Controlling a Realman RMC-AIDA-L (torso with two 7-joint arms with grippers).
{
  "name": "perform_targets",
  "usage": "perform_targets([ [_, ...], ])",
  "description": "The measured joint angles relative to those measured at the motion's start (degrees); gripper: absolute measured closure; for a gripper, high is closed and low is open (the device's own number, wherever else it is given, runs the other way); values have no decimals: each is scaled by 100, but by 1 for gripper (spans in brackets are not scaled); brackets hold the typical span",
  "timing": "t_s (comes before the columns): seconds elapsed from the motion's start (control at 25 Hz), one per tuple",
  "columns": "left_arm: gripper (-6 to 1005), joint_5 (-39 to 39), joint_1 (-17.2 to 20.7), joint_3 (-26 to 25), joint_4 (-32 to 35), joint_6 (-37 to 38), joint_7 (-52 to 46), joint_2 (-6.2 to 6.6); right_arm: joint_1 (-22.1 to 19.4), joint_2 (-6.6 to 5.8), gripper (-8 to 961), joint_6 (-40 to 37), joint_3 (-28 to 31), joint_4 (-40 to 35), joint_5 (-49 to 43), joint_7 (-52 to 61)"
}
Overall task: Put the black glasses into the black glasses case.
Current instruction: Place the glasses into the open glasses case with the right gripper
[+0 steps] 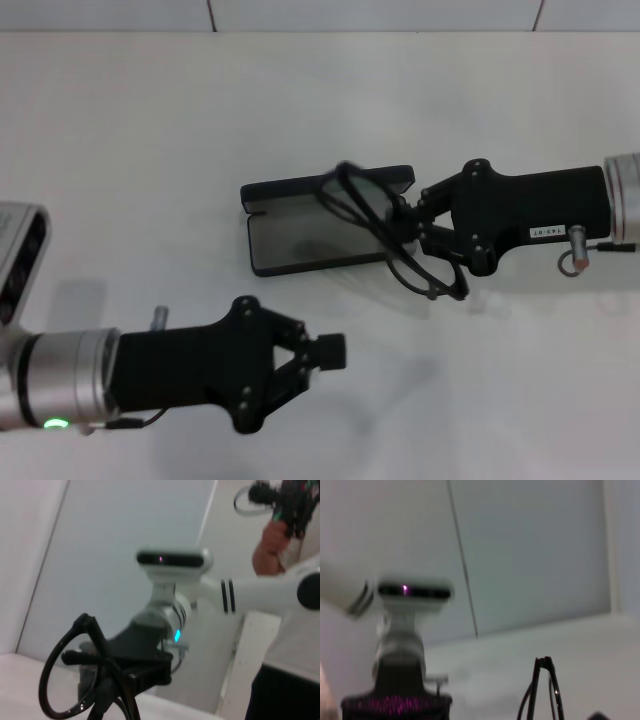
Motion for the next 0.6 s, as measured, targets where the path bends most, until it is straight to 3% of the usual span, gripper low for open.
perform_targets([
  [0.24,996,117,299,14,305,-198,228,16,99,47,863,146,-81,-1282,-1328,833],
  [0.36,996,152,385,16,320,-315,231,39,112,47,860,239,-226,-1592,-1564,1044],
  [0.4,995,200,402,16,323,-339,236,50,171,34,860,455,-522,-1933,-1905,1276],
  [0.6,995,477,387,26,364,-351,257,67,421,53,856,753,-956,-2135,-2435,1490],
])
